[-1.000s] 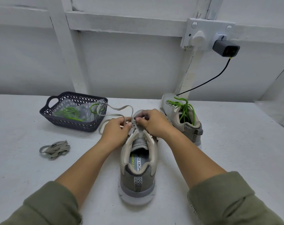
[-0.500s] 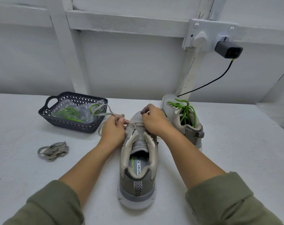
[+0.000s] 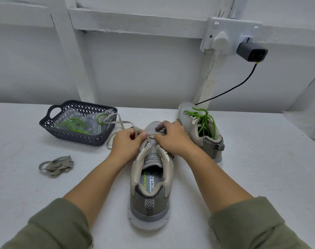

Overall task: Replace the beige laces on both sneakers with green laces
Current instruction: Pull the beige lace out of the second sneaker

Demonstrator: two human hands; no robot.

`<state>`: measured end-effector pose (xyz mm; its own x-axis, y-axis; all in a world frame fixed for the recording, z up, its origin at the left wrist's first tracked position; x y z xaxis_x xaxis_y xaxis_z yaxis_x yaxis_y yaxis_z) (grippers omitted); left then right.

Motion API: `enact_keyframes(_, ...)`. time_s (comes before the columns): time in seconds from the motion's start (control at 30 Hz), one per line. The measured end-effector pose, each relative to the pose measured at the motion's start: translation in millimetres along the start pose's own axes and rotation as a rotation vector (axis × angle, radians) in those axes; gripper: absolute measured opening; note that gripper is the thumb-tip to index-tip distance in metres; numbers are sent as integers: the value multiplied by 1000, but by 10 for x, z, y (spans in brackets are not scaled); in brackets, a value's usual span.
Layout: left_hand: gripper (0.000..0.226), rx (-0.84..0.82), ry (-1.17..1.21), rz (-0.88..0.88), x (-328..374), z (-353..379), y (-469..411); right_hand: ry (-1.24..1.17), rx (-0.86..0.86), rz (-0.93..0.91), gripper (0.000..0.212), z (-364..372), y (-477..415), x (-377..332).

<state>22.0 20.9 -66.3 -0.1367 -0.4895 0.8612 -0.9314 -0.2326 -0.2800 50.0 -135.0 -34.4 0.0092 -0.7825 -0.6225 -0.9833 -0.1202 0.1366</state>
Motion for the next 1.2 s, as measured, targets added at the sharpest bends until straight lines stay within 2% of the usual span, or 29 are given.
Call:
enact_keyframes(0.03,15,57,8,-35,-35,7,-4,9,11,1,30,8,7,0)
enact_keyframes(0.13,34,274,237,-187,-112,36,18,26,37,-3,38,22,30,0)
enact_keyframes(0.17,38,295,243,-188,-107,36,40,28,42,-6,41,28,39,1)
enact_keyframes(0.2,38,268,205,-167,-92,39,49,32,49,-11,43,33,44,0)
enact_keyframes(0.33,17,-39,70,-76,-50,32,25,16,75,-15,48,40,56,-11)
enact_keyframes(0.4,4,-56,-18,-40,-44,1,-6,3,68,-10,47,41,57,-13)
enact_keyframes(0.47,10,24,-78,-23,-60,5,-12,-9,54,-4,46,37,58,-6)
enact_keyframes(0.6,25,313,320,-270,-132,27,46,38,56,51,49,-6,57,30)
enact_keyframes(0.67,27,219,309,-232,-121,52,43,29,35,73,48,-15,56,42)
enact_keyframes(0.77,17,-49,105,-34,-28,31,9,0,0,83,46,-11,54,35)
enact_keyframes(0.83,6,-35,16,3,-37,-9,-9,13,-12,89,46,-11,57,28)
enact_keyframes(0.93,19,153,49,-101,-122,-25,22,27,-10,95,45,-9,69,38)
enact_keyframes(1.0,18,203,93,-86,-110,-22,52,42,-3,94,46,-4,83,37)
enact_keyframes(1.07,10,96,37,36,-43,-24,41,60,4,93,46,-17,85,32)
enact_keyframes(1.13,13,-61,-125,157,15,-50,24,69,-2,93,47,-27,87,24)
enact_keyframes(1.2,14,-132,-230,200,43,-95,7,76,-9,95,47,-29,83,22)
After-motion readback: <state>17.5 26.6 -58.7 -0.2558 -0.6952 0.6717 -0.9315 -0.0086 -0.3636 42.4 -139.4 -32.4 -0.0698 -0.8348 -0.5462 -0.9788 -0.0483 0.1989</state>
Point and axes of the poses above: each hand's wrist, its own y-axis away from the middle knuckle, its own z-axis out of the palm, x = y × z, the point moved 3 cm from there along -y, towards the middle knuckle, and after that the axes turned 9 degrees about z, right-handed, at the moved point
